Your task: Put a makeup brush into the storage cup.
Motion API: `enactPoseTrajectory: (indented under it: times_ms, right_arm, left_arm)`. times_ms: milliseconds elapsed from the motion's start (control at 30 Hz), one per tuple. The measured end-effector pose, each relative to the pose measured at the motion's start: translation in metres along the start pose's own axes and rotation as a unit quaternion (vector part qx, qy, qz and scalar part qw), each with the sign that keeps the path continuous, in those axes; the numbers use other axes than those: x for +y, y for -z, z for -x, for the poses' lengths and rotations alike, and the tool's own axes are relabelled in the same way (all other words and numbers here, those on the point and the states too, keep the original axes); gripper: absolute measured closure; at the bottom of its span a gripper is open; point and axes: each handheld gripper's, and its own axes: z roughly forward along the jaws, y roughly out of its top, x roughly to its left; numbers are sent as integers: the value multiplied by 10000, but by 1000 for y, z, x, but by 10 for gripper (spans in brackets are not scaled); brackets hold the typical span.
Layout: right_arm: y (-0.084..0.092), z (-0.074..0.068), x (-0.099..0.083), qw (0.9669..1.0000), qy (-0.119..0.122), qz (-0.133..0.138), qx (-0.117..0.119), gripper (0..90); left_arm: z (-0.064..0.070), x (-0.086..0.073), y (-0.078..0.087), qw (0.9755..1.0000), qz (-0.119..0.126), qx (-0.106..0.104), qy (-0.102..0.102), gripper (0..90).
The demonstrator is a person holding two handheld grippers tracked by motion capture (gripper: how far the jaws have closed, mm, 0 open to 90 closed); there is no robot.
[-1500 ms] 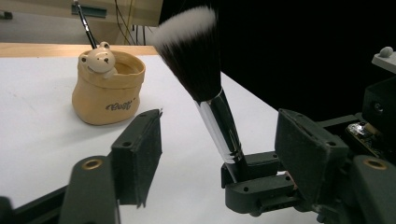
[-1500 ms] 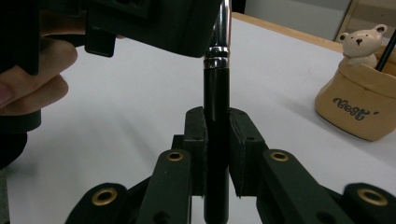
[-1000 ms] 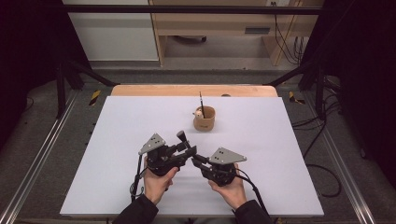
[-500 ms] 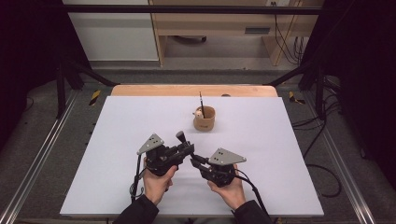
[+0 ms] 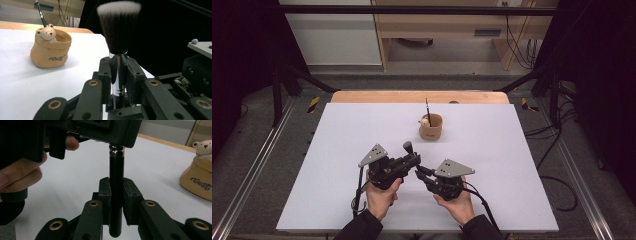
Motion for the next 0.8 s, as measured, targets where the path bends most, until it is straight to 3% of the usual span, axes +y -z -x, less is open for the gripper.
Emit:
enactPoseTrajectory:
  times_ms: [167, 333, 400, 533, 800]
  right_arm:
    - [0, -1, 0, 10000, -6, -9, 19, 755]
    - [-2, -3, 1, 10000, 47, -1, -11, 566]
    - [-2, -4, 1, 10000, 43, -26, -24, 532]
    - [-1, -4, 2, 10000, 39, -18, -37, 536]
    - [3, -1, 5, 9999, -42, 55, -98, 647]
  left_arm:
    - [1, 0, 0, 10000, -5, -60, -36, 766]
    - [2, 1, 1, 9998, -45, 68, -153, 767]
    - [3, 0, 0, 9998, -80, 93, -186, 767]
    - [6, -1, -3, 9993, -173, 122, -299, 767]
    - [11, -3, -7, 9983, -300, 142, -474, 767]
